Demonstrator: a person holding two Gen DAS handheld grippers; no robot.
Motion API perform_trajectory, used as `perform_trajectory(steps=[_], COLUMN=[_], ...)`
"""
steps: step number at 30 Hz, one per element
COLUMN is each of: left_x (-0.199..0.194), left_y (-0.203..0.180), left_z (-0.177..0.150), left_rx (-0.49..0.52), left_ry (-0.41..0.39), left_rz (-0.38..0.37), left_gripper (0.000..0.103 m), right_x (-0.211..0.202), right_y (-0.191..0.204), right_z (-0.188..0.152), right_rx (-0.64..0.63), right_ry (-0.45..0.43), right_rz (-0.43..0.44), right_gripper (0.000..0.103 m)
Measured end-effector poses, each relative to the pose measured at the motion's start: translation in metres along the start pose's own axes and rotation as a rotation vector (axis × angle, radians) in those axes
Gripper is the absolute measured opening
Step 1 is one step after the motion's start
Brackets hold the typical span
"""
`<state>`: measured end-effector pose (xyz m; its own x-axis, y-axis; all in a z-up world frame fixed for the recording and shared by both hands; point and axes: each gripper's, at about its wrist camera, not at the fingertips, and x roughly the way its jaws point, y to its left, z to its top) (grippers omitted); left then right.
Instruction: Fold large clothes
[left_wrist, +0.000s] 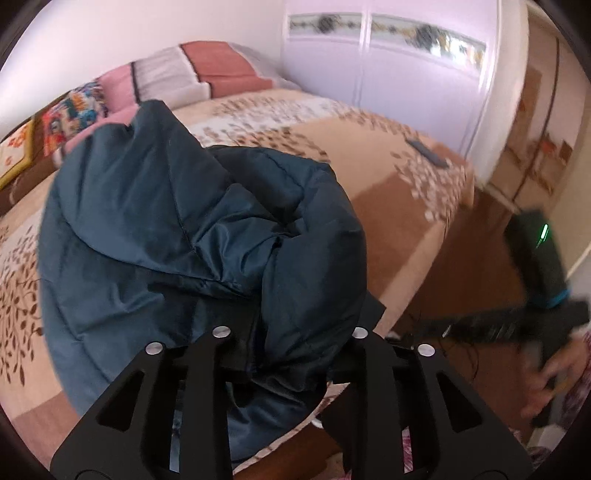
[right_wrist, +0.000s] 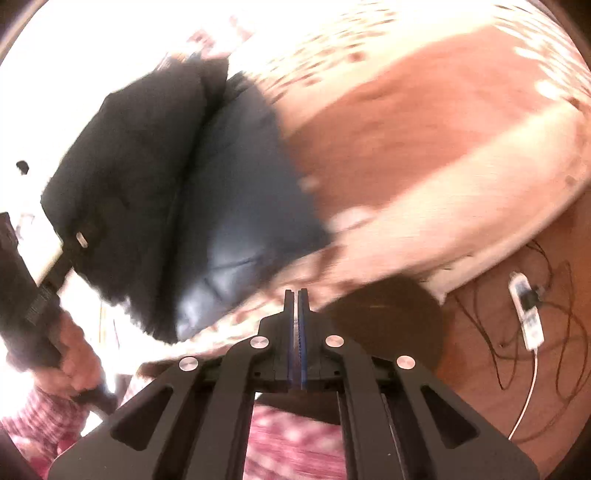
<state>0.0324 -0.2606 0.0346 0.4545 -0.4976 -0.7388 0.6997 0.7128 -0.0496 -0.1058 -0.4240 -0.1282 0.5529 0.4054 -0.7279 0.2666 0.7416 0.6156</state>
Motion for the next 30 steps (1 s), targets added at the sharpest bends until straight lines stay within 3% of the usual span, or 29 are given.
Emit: perform_trajectory(steps=[3, 5, 10, 16, 20, 24, 30], left_x=[0.015, 0.023, 0.031, 0.033, 0.036, 0.039, 0.034], left_y=[-0.007, -0.012, -0.024, -0.028, -0.027, -0.028, -0.029], left_z=[-0.005, -0.009, -0.016, -0.019, -0.018, -0.020, -0.020], left_rx=[0.037, 0.062, 0.113, 0.069, 0.059, 0.058, 0.076], left_ry=[0.022, 0.031, 0.029, 0.040, 0.041, 0.040, 0.045], left_rz=[0.001, 0.011, 0.048, 0.039, 0.042, 0.029, -0.026], left_gripper=[0.028, 0.029, 0.036, 0.037, 0.038, 0.043, 0.053], right_x=[-0.017, -0.034, -0.062, -0.034, 0.011, 0.055, 0.095], right_y=[-0.012, -0.009, 0.053, 0.170, 0.211, 0.211, 0.172], right_z=[0.016, 0.045, 0.115, 0.181, 0.191, 0.200, 0.202], right_rx=[0.049, 0.026, -0.130, -0.349, -0.454, -0.471, -0.396], right_ry=[-0.050, -0.087, -0.144, 0.004, 0.108, 0.158, 0.204], right_rz=[-0.024, -0.040, 0.009, 0.116, 0.063, -0.066, -0.131], right_gripper=[0.004, 0.004, 0.004, 0.004, 0.004, 0.004, 0.000])
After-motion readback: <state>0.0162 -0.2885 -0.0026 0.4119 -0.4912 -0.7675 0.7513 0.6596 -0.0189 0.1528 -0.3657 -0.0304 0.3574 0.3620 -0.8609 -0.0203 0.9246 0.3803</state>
